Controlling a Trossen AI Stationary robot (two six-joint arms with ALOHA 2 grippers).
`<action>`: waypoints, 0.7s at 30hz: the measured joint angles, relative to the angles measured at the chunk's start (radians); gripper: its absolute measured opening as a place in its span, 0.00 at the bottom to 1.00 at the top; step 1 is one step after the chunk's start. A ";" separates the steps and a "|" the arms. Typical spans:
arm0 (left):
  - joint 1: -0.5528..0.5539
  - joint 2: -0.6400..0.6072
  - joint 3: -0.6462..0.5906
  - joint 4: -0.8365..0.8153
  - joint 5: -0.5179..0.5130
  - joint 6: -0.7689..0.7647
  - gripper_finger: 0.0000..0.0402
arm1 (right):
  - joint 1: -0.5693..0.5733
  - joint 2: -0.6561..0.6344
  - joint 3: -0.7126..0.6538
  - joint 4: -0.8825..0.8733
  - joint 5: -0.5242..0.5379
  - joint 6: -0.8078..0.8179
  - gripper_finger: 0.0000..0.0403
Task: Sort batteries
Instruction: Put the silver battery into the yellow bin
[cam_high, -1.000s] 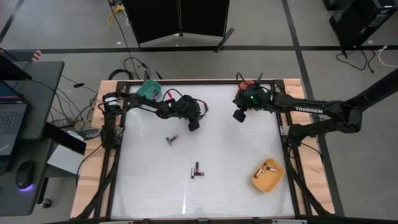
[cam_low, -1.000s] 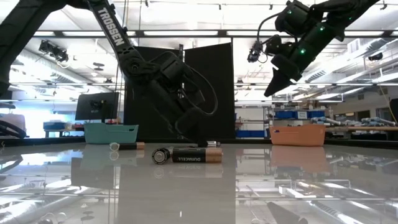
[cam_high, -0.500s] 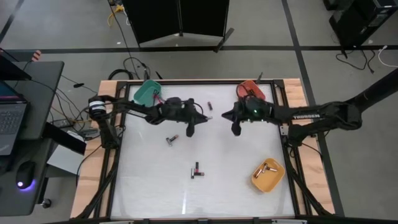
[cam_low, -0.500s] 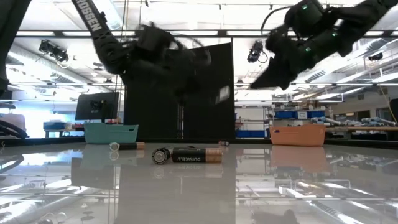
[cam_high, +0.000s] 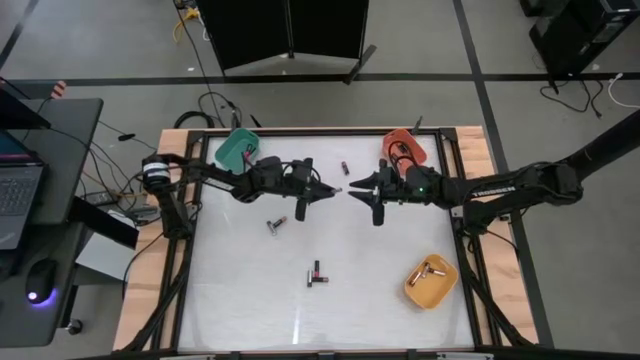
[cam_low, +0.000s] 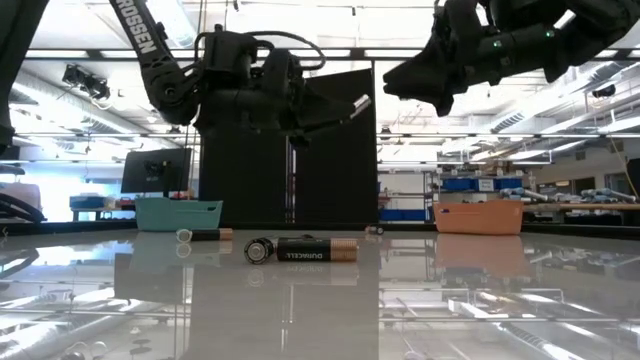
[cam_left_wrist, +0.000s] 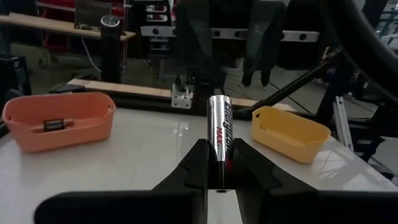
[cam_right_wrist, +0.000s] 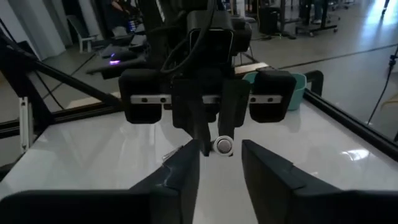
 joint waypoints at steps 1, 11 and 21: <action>-0.003 0.000 0.001 0.002 0.001 0.001 0.13 | 0.002 0.000 0.003 -0.001 0.000 0.002 0.34; -0.034 0.000 0.075 -0.083 0.037 0.006 0.13 | 0.006 0.022 0.040 -0.073 -0.026 0.063 0.41; -0.034 -0.002 0.110 -0.135 0.027 0.013 0.13 | 0.011 0.070 0.086 -0.108 -0.084 0.064 0.40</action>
